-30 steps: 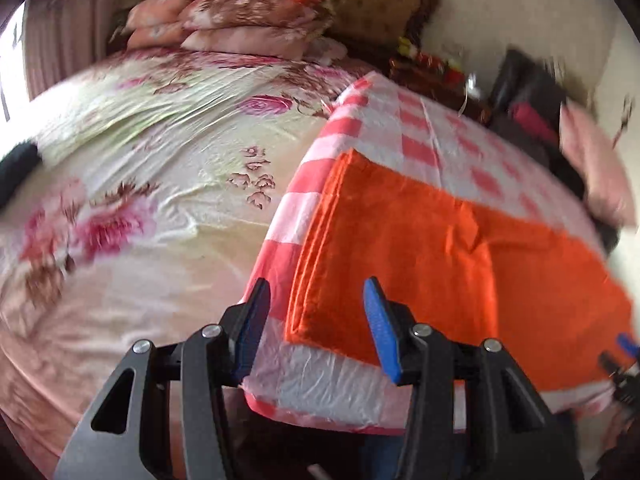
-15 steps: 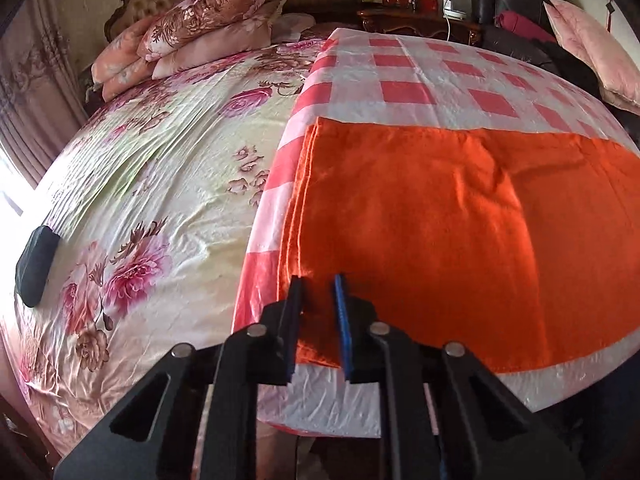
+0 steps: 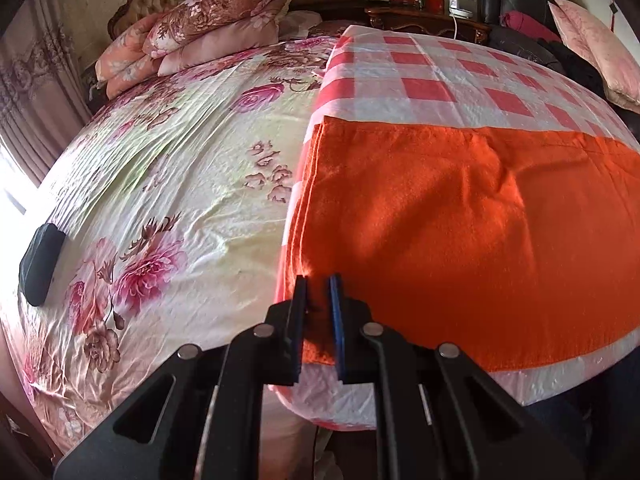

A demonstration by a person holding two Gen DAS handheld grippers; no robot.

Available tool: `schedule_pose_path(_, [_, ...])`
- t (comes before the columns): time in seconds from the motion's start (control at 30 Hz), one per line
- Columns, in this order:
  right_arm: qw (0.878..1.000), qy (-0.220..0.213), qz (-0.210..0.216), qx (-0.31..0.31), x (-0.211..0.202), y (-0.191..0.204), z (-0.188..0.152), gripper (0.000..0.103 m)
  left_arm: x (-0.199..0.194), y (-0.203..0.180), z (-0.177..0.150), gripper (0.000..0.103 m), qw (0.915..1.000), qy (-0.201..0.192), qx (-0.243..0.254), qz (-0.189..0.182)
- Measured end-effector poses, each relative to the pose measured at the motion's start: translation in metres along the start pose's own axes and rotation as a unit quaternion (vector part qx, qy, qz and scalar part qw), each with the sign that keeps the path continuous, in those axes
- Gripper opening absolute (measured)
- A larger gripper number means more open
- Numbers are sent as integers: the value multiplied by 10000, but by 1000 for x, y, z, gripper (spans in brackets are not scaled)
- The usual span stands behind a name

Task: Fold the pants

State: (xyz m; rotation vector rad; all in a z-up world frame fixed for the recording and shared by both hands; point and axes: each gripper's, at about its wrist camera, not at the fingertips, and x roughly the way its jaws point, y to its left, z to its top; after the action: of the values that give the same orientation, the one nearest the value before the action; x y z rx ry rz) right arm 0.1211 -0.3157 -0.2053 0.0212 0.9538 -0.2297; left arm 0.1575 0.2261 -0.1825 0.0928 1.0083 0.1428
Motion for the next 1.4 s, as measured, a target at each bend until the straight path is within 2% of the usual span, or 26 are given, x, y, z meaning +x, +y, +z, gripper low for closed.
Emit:
schedule_pose_path(0.17, [9997,-71,161,-176,-1,29,-2,71,6,23,-4,10,9996,101,-247,56])
schedule_pose_path(0.2, [9995,-69,178,-241,-2,35,-1,71,8,28,-6,10,9993,118,-339,-39])
schedule_pose_path(0.27, [9993,-94,106,-346,-4,41,-1,71,7,47,-11,12,9949,-42,-849,-535])
schedule_pose_path(0.3, [9993,-94,104,-343,-4,41,-2,71,4,63,-16,29,9872,-170,-1327,-872])
schedule_pose_path(0.33, [9994,-87,117,-303,-3,39,-2,73,4,75,-22,40,9789,-231,-1717,-1085])
schedule_pose_path(0.37, [9996,-83,109,-245,-2,37,-3,76,4,96,-33,55,9604,-339,-2351,-1458])
schedule_pose_path(0.4, [9997,-87,110,-220,-2,34,-3,80,6,113,-46,54,9385,-428,-2872,-1870])
schedule_pose_path(0.43, [9997,-88,122,-201,-1,32,-3,82,13,128,-59,54,9105,-445,-3375,-2349])
schedule_pose_path(0.5, [9997,-74,119,-198,0,30,-2,83,23,144,-80,54,8668,-525,-3962,-2983])
schedule_pose_path(0.57, [9997,-75,69,-220,1,30,-2,86,34,151,-97,54,8229,-575,-4308,-3660])
schedule_pose_path(0.6, [9997,-74,57,-220,1,30,-2,86,39,151,-101,54,8082,-560,-4387,-3889])
schedule_pose_path(0.63, [9997,-71,58,-213,1,30,-2,87,44,151,-103,54,7993,-543,-4436,-4018])
schedule_pose_path(0.73, [9997,-67,45,-232,2,30,-2,87,59,148,-104,54,7897,-420,-4511,-4136])
schedule_pose_path(0.8, [9997,-64,29,-230,2,30,-2,87,67,145,-104,51,7684,-439,-4565,-4463])
schedule_pose_path(0.83, [9997,-62,20,-231,2,30,-2,88,71,142,-102,50,7626,-393,-4566,-4566])
schedule_pose_path(0.87, [9997,-63,10,-224,2,30,-2,88,75,138,-102,47,7600,-331,-4583,-4596])
schedule_pose_path(0.9, [9998,-62,10,-210,2,30,-2,88,79,136,-103,42,7532,-261,-4634,-4662])
schedule_pose_path(0.93, [9998,-61,14,-204,2,29,-2,88,82,135,-105,38,7431,-248,-4710,-4747])
schedule_pose_path(1.0, [9998,-63,12,-206,2,29,-2,88,85,137,-109,23,7202,-343,-4852,-4947])
schedule_pose_path(1.03, [9998,-65,16,-201,2,29,-2,88,84,139,-108,23,7153,-404,-4895,-4971])
schedule_pose_path(1.07, [9998,-67,19,-197,2,29,-2,88,81,139,-108,22,7153,-455,-4885,-4977])
schedule_pose_path(1.13, [9998,-64,11,-197,2,29,-2,88,75,140,-105,20,7284,-476,-4816,-4850])
schedule_pose_path(1.2, [9998,-72,6,-194,2,29,-2,88,62,140,-97,16,7646,-533,-4593,-4490])
schedule_pose_path(1.3, [9995,-104,-125,-266,0,33,-1,88,42,140,-85,15,8059,-658,-4300,-4016])
schedule_pose_path(1.37, [9986,-193,-319,-374,-3,39,-2,89,35,140,-80,13,8206,-677,-4184,-3834])
schedule_pose_path(1.4, [9981,-242,-383,-418,-5,41,-4,89,32,139,-78,13,8242,-685,-4145,-3797])
